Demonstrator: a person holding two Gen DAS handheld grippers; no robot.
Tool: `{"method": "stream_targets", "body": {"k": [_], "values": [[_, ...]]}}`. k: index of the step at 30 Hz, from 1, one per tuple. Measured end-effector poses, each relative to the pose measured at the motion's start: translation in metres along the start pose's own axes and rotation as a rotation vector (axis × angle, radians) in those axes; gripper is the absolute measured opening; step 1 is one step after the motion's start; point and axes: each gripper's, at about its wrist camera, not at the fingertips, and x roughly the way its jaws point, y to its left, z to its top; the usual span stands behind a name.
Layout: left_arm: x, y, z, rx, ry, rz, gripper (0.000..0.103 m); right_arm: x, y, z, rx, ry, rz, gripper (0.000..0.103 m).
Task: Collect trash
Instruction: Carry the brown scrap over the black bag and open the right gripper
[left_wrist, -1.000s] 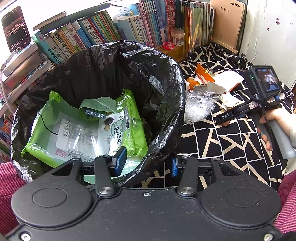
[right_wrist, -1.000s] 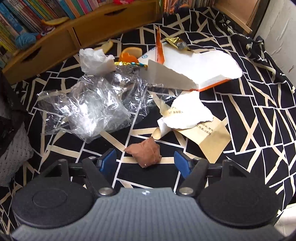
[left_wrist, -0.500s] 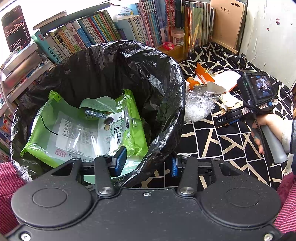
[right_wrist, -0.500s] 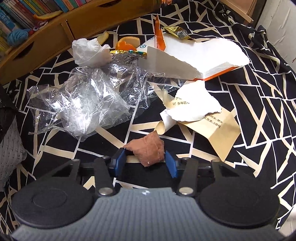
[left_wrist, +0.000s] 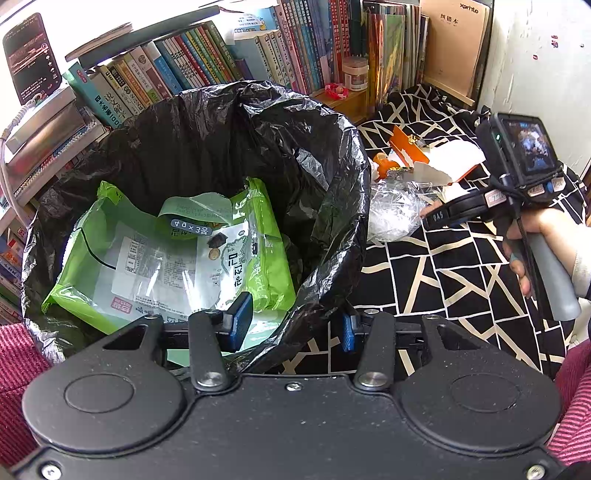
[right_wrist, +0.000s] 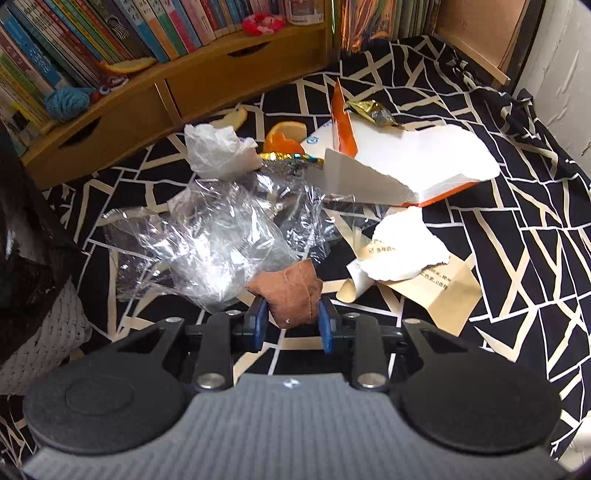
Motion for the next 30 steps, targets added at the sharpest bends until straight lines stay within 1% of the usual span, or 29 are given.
{"method": "stream_targets", "body": {"k": [2, 5, 8, 11, 12, 16, 18, 20, 23, 27, 29, 30], "values": [[0.0, 0.0, 0.0, 0.002, 0.0, 0.001, 0.044, -0.011, 0.005, 0.005, -0.014, -0.042, 0.018, 0.034], [0.0, 0.0, 0.0, 0.003, -0.001, 0.002, 0.044, -0.031, 0.011, 0.012, -0.008, -0.108, 0.084, 0.034], [0.0, -0.001, 0.0, 0.004, -0.001, 0.003, 0.044, -0.061, 0.015, 0.021, 0.021, -0.199, 0.179, 0.034], [0.0, -0.001, 0.0, 0.008, 0.001, 0.004, 0.045, -0.101, 0.018, 0.028, 0.043, -0.327, 0.27, 0.034], [0.001, -0.001, 0.0, 0.009, 0.001, 0.005, 0.045, -0.116, 0.02, 0.031, 0.044, -0.368, 0.312, 0.034], [0.001, -0.001, 0.0, 0.009, 0.002, 0.006, 0.045, -0.166, 0.03, 0.037, -0.013, -0.492, 0.465, 0.034], [0.001, -0.001, 0.0, 0.009, 0.003, 0.006, 0.045, -0.181, 0.04, 0.041, -0.039, -0.518, 0.545, 0.034], [0.001, -0.001, 0.0, 0.01, 0.002, 0.007, 0.045, -0.188, 0.05, 0.046, -0.063, -0.517, 0.624, 0.034], [0.001, -0.001, 0.0, 0.009, 0.002, 0.006, 0.045, -0.193, 0.072, 0.052, -0.122, -0.503, 0.717, 0.036], [0.001, -0.001, 0.0, 0.01, 0.002, 0.006, 0.045, -0.19, 0.109, 0.058, -0.229, -0.478, 0.762, 0.038], [0.001, -0.002, 0.0, 0.009, 0.002, 0.006, 0.045, -0.188, 0.124, 0.058, -0.268, -0.463, 0.774, 0.044], [0.001, -0.001, 0.0, 0.009, 0.002, 0.006, 0.045, -0.186, 0.13, 0.058, -0.278, -0.452, 0.777, 0.054]]}}
